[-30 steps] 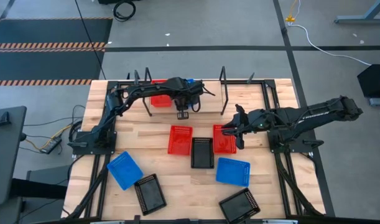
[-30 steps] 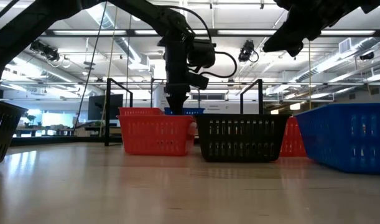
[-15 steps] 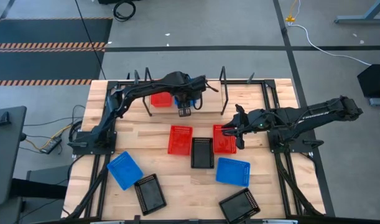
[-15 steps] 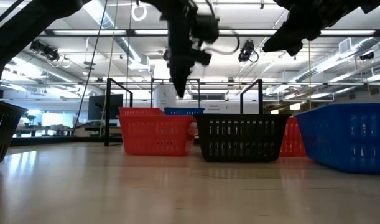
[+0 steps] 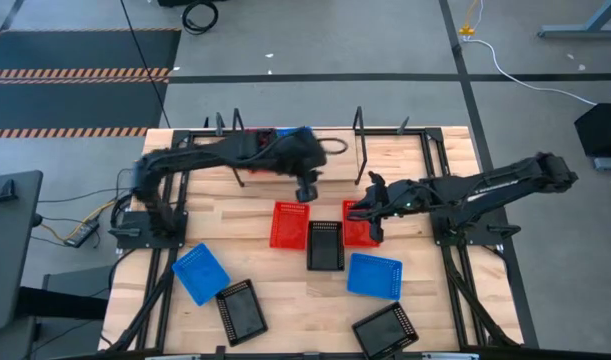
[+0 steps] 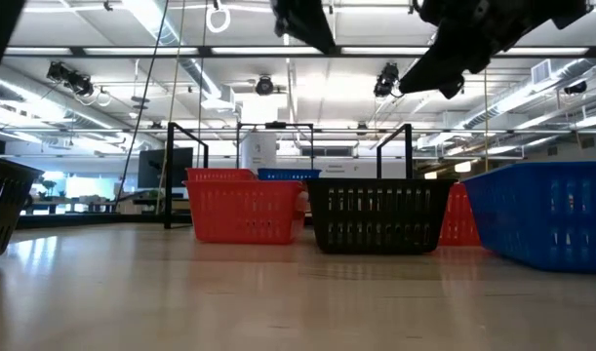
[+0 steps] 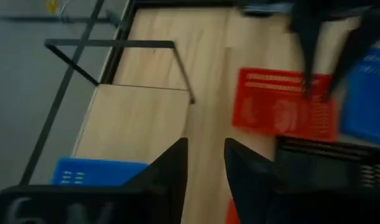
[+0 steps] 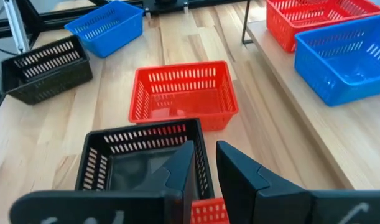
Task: Stack baskets on shelf by color
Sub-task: Put the top black bin on the shelf
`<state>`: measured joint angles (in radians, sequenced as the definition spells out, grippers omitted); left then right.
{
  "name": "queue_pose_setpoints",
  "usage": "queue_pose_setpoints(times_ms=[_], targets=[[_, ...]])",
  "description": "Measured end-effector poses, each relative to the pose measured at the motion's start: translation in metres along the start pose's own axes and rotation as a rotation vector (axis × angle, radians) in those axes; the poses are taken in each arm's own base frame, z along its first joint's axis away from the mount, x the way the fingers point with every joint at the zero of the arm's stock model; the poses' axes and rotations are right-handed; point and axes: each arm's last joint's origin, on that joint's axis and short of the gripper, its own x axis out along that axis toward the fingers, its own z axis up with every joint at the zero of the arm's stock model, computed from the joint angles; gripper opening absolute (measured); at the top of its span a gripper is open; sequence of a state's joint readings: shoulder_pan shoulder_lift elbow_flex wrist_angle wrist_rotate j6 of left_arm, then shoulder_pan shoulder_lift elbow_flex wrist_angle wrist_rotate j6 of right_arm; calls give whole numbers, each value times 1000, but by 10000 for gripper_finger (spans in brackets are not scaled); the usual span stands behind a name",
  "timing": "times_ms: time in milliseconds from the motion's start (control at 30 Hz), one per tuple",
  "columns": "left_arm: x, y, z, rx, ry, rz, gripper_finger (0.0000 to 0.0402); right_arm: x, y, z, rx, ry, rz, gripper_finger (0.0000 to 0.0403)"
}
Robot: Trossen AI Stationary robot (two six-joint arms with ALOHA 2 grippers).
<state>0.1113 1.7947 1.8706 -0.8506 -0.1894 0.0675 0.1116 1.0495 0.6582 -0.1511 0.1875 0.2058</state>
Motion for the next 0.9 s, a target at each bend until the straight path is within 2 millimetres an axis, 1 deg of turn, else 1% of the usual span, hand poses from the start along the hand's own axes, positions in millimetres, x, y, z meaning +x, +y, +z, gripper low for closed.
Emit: queue_pose_setpoints(times_ms=[33,100,200,267,333,433,500,533,567,633,667,733,767,833,900], targets=[[-5,-5,-6,-8,-44,-6,110,3,1,1,-1,-7,2,75],[-8,-14,-26,-22,-105,-18,110,8,2,0,-21,-9,6,75],[-17,-23,-55,-58,-224,-39,110,15,5,4,-52,-59,18,75],[-30,-27,-71,-68,-305,-56,110,19,6,9,-92,-110,25,75],[-43,-30,-82,-76,-384,-68,110,23,8,14,-132,-177,31,75],[-51,-35,-104,-79,-431,-72,110,28,10,22,-141,-264,36,75],[-52,-37,-121,-82,-457,-70,110,34,11,25,-133,-294,37,75],[-53,-37,-127,-92,-495,-69,110,37,11,26,-130,-286,38,75],[-52,-38,-136,-98,-502,-71,110,41,12,25,-128,-264,42,75],[-50,-37,-149,-120,-535,-71,110,49,15,31,-103,-250,58,75],[-49,-37,-156,-124,-538,-70,110,53,17,31,-100,-214,58,75],[-53,-34,-160,-142,-598,-65,110,63,21,39,-103,-161,55,75],[-55,-33,-165,-140,-594,-61,110,67,22,41,-112,-103,50,75],[-65,-28,-160,-146,-654,-50,110,72,26,53,-124,-16,37,75],[-67,-27,-163,-133,-644,-40,110,76,29,67,-130,60,26,75]])
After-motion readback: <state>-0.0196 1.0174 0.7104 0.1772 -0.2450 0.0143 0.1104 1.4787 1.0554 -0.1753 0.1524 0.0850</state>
